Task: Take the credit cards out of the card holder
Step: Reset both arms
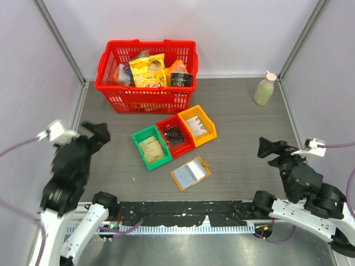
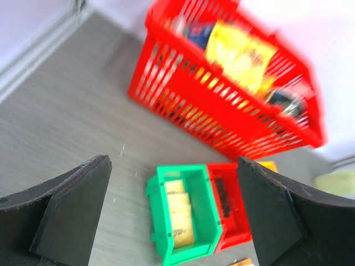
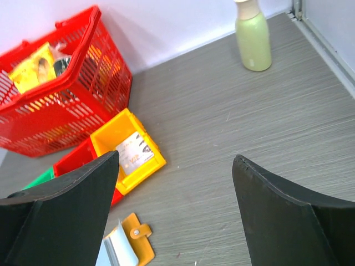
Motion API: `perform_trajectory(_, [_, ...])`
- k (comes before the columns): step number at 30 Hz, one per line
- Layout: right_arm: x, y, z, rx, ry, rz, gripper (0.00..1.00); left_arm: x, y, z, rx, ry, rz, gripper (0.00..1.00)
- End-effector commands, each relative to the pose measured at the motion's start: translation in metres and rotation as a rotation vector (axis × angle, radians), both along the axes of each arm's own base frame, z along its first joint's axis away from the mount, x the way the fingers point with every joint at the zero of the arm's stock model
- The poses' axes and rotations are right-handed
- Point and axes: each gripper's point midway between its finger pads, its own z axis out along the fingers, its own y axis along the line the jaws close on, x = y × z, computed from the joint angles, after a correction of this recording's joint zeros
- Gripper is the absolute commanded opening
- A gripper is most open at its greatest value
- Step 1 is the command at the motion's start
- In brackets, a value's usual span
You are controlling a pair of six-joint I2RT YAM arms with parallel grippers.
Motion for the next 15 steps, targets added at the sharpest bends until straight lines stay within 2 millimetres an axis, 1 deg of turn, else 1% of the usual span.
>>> perform_trajectory(1, [-0.01, -0.04, 0.014, 0.064, -0.056, -0.111, 0.87, -0.067, 0.037, 0.022, 0.055, -0.183, 0.052, 1.0])
perform_trajectory(2, [-0.011, -0.043, 0.015, 0.066, -0.061, -0.114, 0.87, -0.081, 0.043, 0.027, 0.07, -0.244, 0.054, 1.0])
perform_trajectory(4, [-0.014, -0.049, 0.017, 0.09, -0.074, -0.125, 0.87, -0.104, 0.052, 0.037, 0.045, -0.358, 0.065, 1.0])
perform_trajectory(5, [-0.015, -0.051, 0.017, 0.101, -0.08, -0.128, 0.87, -0.111, 0.054, 0.038, 0.037, -0.39, 0.071, 1.0])
perform_trajectory(6, [-0.015, -0.052, 0.017, 0.108, -0.083, -0.125, 0.87, -0.124, 0.058, 0.041, 0.015, -0.443, 0.075, 1.0])
perform_trajectory(7, [-0.016, -0.054, 0.017, 0.115, -0.087, -0.13, 0.87, -0.129, 0.062, 0.041, 0.012, -0.423, 0.09, 1.0])
perform_trajectory(9, [-0.017, -0.055, 0.018, 0.124, -0.092, -0.13, 0.87, -0.13, 0.068, 0.035, 0.024, -0.365, 0.122, 1.0])
perform_trajectory(11, [-0.017, -0.056, 0.018, 0.125, -0.095, -0.137, 0.87, -0.128, 0.069, 0.033, 0.022, -0.366, 0.131, 1.0])
perform_trajectory(13, [-0.016, -0.056, 0.018, 0.123, -0.096, -0.134, 0.86, -0.13, 0.068, 0.034, 0.006, -0.408, 0.127, 1.0])
perform_trajectory(15, [-0.016, -0.055, 0.018, 0.122, -0.096, -0.134, 0.87, -0.125, 0.068, 0.031, 0.006, -0.387, 0.136, 1.0])
